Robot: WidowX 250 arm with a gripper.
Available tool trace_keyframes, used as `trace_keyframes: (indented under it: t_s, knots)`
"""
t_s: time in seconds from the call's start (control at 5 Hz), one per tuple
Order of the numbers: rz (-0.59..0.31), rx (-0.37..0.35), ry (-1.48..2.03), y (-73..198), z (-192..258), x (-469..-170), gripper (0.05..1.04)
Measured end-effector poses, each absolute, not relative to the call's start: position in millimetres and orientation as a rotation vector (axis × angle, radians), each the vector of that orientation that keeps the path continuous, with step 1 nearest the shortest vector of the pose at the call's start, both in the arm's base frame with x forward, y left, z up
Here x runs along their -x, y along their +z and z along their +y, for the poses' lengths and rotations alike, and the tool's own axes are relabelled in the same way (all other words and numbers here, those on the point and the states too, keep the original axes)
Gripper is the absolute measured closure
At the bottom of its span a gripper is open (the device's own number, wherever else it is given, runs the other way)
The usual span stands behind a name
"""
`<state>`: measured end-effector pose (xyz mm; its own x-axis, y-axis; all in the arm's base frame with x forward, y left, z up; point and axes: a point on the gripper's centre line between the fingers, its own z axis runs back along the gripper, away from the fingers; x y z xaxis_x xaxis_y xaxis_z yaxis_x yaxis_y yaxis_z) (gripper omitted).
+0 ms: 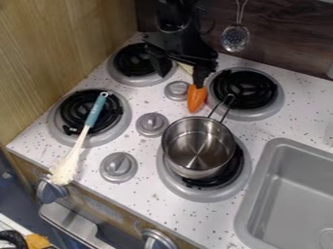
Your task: Take the spoon from the left bottom burner and put it in the cooking pot
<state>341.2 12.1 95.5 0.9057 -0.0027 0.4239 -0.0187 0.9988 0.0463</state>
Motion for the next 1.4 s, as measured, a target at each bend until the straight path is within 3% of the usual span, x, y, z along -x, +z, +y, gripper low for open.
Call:
trace_keyframes:
  t_s: [0.4, 0.6, 0.8, 1.4]
  knots:
    - [-0.459, -0.141, 0.091, 93, 55, -322, 0.083]
    - [-0.405, -0.148, 0.059, 87, 68, -316, 0.083]
    - [-0.423, -0.171, 0.049, 82, 90, -317, 0.083]
    - [-0.399, -0.086, 0.110, 44, 119, -302, 0.083]
